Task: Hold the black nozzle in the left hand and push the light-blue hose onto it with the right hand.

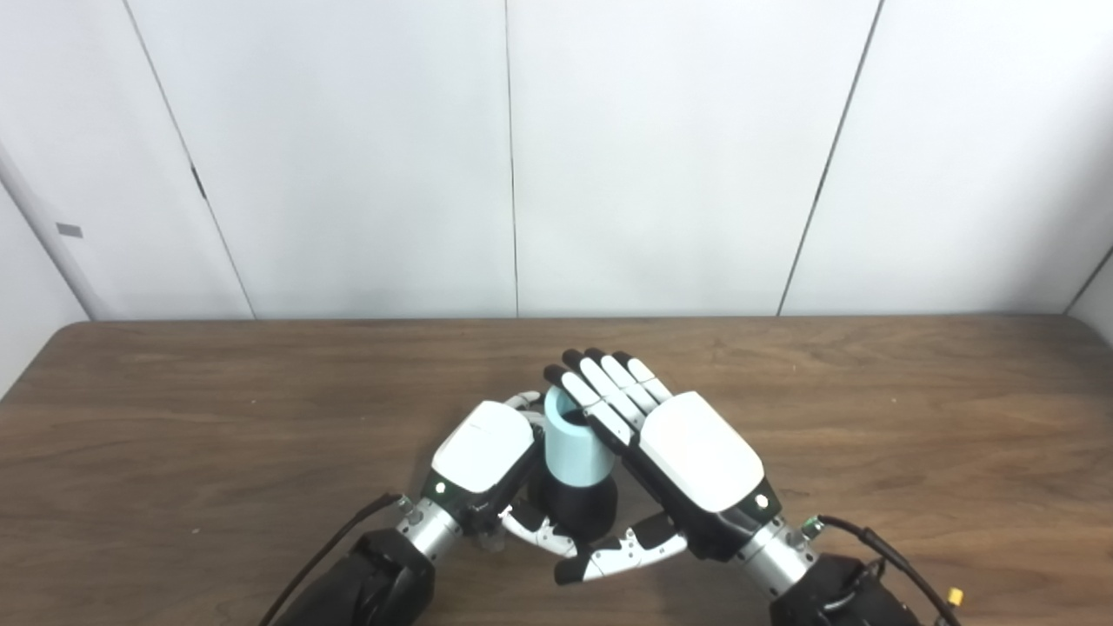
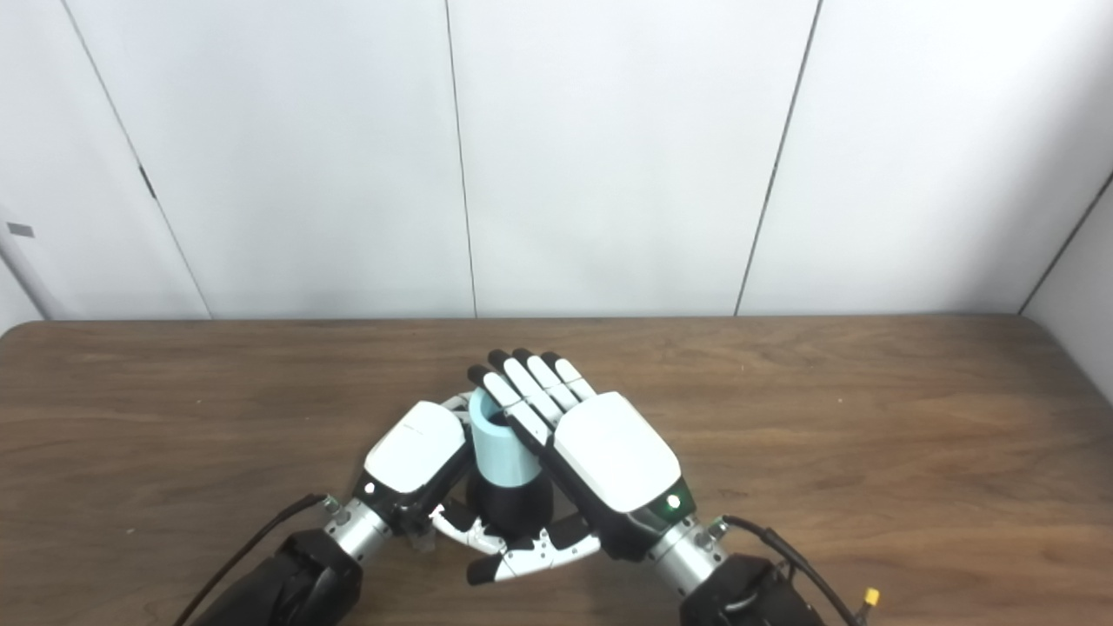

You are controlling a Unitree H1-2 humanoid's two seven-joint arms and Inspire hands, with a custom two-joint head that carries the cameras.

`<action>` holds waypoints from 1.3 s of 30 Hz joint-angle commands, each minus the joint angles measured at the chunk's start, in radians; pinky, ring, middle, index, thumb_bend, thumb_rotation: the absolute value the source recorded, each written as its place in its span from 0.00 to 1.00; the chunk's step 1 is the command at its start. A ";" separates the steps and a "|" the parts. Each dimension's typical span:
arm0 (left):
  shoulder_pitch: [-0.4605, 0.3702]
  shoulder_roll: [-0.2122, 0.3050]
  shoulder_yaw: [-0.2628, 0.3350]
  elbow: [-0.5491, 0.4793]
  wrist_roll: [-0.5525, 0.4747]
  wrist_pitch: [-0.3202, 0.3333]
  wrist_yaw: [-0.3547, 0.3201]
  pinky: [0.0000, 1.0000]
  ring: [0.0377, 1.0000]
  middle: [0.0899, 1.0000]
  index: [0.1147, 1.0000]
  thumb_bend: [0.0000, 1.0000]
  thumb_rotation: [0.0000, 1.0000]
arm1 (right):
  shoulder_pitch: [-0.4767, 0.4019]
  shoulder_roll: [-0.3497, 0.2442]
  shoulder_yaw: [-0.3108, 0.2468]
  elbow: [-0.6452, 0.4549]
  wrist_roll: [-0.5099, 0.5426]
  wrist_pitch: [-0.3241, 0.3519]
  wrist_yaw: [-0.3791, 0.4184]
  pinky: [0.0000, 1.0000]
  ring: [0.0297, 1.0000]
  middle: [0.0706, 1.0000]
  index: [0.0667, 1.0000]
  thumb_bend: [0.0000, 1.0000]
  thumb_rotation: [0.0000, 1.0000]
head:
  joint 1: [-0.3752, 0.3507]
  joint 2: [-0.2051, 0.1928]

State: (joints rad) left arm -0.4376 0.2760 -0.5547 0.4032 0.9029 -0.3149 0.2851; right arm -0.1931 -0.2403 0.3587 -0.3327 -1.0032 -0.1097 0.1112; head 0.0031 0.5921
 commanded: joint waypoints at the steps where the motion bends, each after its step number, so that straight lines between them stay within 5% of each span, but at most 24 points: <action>1: 0.057 0.005 -0.038 0.050 0.045 0.017 -0.020 0.82 0.51 0.42 0.43 0.52 0.00 | -0.025 0.011 -0.005 0.022 -0.010 0.008 0.003 1.00 1.00 1.00 1.00 0.90 0.89 | 0.000 0.000; 13: 0.054 0.006 -0.043 0.060 0.027 0.015 -0.013 0.82 0.51 0.44 0.41 0.52 0.00 | -0.030 0.049 -0.068 -0.024 0.028 -0.010 -0.041 1.00 1.00 1.00 1.00 0.91 0.86 | 0.000 -0.002; 18: 0.055 0.010 -0.041 0.063 0.022 0.011 -0.011 0.82 0.50 0.43 0.42 0.52 0.00 | -0.007 0.060 -0.102 0.008 0.052 -0.092 -0.202 1.00 1.00 1.00 1.00 0.90 0.82 | 0.001 0.000; 24: 0.055 0.015 -0.039 0.066 0.025 0.013 -0.014 0.84 0.50 0.43 0.42 0.52 0.00 | 0.001 0.052 -0.135 0.046 0.059 -0.128 -0.307 1.00 1.00 1.00 1.00 0.89 0.83 | 0.000 -0.001; 29: 0.055 0.015 -0.037 0.065 0.021 0.016 -0.017 0.84 0.50 0.42 0.42 0.52 0.00 | 0.005 0.037 -0.179 0.128 0.076 -0.167 -0.417 1.00 1.00 1.00 1.00 0.92 0.97 | 0.001 -0.003; 36: 0.054 0.018 -0.028 0.067 0.009 0.014 -0.021 0.85 0.50 0.43 0.42 0.52 0.00 | 0.043 0.113 -0.230 0.120 0.341 -0.163 -0.413 1.00 1.00 1.00 1.00 0.88 0.89 | 0.002 -0.004; 39: 0.055 0.021 -0.024 0.068 0.006 0.016 -0.024 0.85 0.51 0.42 0.43 0.52 0.00 | 0.066 0.133 -0.271 0.249 0.578 -0.262 -0.415 1.00 1.00 1.00 0.99 0.82 0.81 | 0.004 -0.003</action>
State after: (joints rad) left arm -0.4438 0.2774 -0.5585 0.4081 0.8979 -0.3037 0.2932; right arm -0.1228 -0.0992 0.1173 -0.1210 -0.5404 -0.3142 -0.2953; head 0.0061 0.5890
